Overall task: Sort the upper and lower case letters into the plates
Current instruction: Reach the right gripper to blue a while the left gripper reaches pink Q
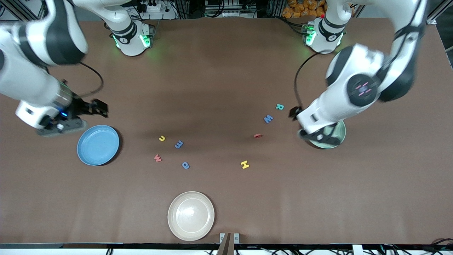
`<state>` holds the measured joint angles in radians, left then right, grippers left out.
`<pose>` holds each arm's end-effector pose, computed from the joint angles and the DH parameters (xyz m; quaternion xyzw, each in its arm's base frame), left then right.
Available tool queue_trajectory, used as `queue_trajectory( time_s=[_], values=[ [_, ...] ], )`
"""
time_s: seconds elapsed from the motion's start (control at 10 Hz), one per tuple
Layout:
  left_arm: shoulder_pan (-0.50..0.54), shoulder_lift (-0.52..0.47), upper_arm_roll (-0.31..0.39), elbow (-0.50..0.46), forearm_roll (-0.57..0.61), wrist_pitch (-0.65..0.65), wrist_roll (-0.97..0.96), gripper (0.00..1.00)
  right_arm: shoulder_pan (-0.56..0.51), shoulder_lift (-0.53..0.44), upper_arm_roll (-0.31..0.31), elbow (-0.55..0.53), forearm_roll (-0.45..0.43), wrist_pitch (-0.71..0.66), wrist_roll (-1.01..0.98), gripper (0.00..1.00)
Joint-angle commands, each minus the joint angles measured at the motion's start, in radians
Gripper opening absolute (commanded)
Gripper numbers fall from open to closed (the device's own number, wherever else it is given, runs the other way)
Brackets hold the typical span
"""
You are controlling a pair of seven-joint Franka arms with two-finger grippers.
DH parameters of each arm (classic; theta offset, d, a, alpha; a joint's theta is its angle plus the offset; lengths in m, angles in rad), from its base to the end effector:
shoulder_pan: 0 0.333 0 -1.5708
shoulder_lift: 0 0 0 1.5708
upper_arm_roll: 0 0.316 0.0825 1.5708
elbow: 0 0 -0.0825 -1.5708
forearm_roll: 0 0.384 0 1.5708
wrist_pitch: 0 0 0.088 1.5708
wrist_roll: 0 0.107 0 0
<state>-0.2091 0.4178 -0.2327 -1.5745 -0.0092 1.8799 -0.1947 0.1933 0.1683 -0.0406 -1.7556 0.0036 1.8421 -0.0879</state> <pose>0.6065 -0.2668 0.3968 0.9908 -0.1141 -0.0643 0.0331 0.5948 0.0931 0.4616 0.9920 0.1195 -0.0407 0.0030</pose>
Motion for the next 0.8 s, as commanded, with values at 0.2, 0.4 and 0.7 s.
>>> queue_trajectory(
  time_s=[0.2,0.4,0.7],
  values=[
    [-0.136,0.206,0.016,0.085,0.008,0.168,-0.043,1.00,0.164,0.219,-0.005,0.022,0.027,0.211,0.080,1.00],
    [-0.197,0.260,0.013,0.079,0.054,0.229,-0.083,1.00,0.218,0.351,-0.005,0.100,0.038,0.304,0.117,1.00],
    [-0.222,0.317,0.016,0.070,0.049,0.254,-0.300,1.00,0.248,0.552,-0.005,0.330,0.042,0.310,0.105,1.00]
  ],
)
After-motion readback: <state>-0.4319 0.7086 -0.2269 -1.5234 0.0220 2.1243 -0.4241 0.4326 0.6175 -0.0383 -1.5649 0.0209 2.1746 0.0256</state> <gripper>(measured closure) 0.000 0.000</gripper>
